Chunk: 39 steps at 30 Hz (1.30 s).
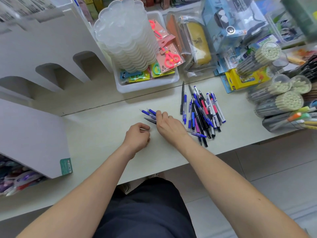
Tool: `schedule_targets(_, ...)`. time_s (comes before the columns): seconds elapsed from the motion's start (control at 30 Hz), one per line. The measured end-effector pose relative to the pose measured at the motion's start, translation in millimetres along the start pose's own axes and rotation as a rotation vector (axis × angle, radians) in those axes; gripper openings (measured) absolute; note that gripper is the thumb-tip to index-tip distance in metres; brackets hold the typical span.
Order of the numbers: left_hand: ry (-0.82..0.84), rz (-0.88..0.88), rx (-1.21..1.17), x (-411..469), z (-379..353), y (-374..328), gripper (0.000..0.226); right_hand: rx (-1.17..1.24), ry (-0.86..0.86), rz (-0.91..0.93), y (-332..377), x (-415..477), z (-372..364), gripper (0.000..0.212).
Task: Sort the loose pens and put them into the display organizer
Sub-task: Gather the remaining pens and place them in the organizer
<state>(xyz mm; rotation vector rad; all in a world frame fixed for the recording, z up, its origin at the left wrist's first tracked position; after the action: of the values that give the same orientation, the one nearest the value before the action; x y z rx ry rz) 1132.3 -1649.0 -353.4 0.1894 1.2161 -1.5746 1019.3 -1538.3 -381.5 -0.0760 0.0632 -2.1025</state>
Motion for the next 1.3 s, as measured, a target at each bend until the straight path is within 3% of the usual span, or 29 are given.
schedule_targets(0.1,0.047,0.059,-0.096,-6,-1,-6,0.019,0.123,0.051,-0.017,-9,11,6,0.046)
schedule_targets(0.2,0.123,0.192,-0.284,-16,-3,-15,0.020,0.687,0.033,-0.364,-32,22,23,0.033)
schedule_targets(0.3,0.240,0.372,-0.480,-28,-7,-29,0.038,1.247,-0.140,-0.791,-44,30,57,0.023)
schedule_targets(0.4,0.378,0.472,-0.573,-41,-10,-45,0.067,1.547,-0.381,-0.952,-39,31,89,0.018)
schedule_targets(0.5,0.500,0.565,-0.755,-56,-11,-59,0.080,1.518,-0.557,-0.972,-36,28,114,0.020)
schedule_targets(0.63,0.535,0.638,-0.997,-70,3,-71,0.072,1.523,-0.684,-0.938,-32,23,149,0.030)
schedule_targets(0.73,0.551,0.578,-1.103,-74,20,-82,0.067,1.578,-0.700,-0.913,-20,19,165,0.044)
schedule_targets(0.87,0.472,0.420,-1.058,-82,42,-94,0.057,1.687,-0.715,-0.853,7,20,180,0.061)
schedule_targets(1.0,0.463,0.326,-1.033,-93,62,-100,0.054,1.698,-0.639,-0.810,34,22,187,0.050)
schedule_targets(1.07,0.441,0.256,-0.929,-97,72,-96,0.063,1.652,-0.535,-0.747,43,22,187,0.040)
schedule_targets(1.2,0.293,0.070,-0.707,-99,90,-86,0.089,1.511,-0.364,-0.636,58,16,182,0.039)
schedule_targets(1.3,0.207,-0.062,-0.672,-104,95,-81,0.073,1.441,-0.297,-0.633,70,10,175,0.040)
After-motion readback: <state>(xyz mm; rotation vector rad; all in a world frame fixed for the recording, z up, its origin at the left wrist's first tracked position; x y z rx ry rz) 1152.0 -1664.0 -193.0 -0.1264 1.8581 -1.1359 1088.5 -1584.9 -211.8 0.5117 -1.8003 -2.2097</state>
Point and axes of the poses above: each hand's wrist, its own x-axis towards the middle knuckle, its own z-axis out of the back of the hand, y = z × x, the point moved 2 cm from there along x, towards the middle knuckle, and after that the axes turned 12 degrees about -y, right-handed, at the moved point
